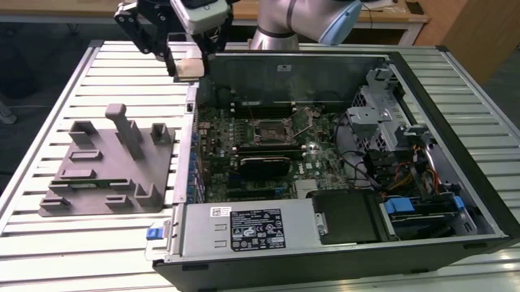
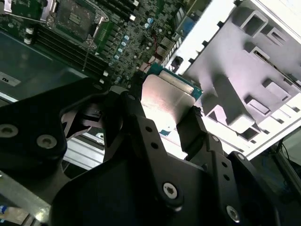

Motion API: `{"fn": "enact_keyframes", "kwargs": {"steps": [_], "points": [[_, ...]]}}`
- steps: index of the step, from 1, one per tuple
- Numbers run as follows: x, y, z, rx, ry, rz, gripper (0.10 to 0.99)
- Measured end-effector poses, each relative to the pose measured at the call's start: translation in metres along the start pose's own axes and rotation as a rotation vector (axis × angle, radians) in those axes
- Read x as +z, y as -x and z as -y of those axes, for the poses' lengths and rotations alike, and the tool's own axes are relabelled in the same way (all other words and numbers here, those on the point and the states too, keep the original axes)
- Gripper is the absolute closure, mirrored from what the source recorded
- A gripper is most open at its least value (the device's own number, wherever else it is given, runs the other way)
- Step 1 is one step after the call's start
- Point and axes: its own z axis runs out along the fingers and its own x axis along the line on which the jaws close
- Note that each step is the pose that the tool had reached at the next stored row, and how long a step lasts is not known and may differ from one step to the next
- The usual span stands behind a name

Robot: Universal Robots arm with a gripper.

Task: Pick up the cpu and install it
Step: 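Pick up the cpu and move it towards the insertion slot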

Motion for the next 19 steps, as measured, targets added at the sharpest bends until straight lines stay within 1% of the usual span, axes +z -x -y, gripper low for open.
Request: {"fn": "enact_keyframes", "kwargs": {"steps": [9,19], "points": [[0.0006,0.0204,0.0004,0.0,0.0,0.0,0.545],[0.0014,0.0462,0.0008,0.0,0.0,0.0,0.545]]}}
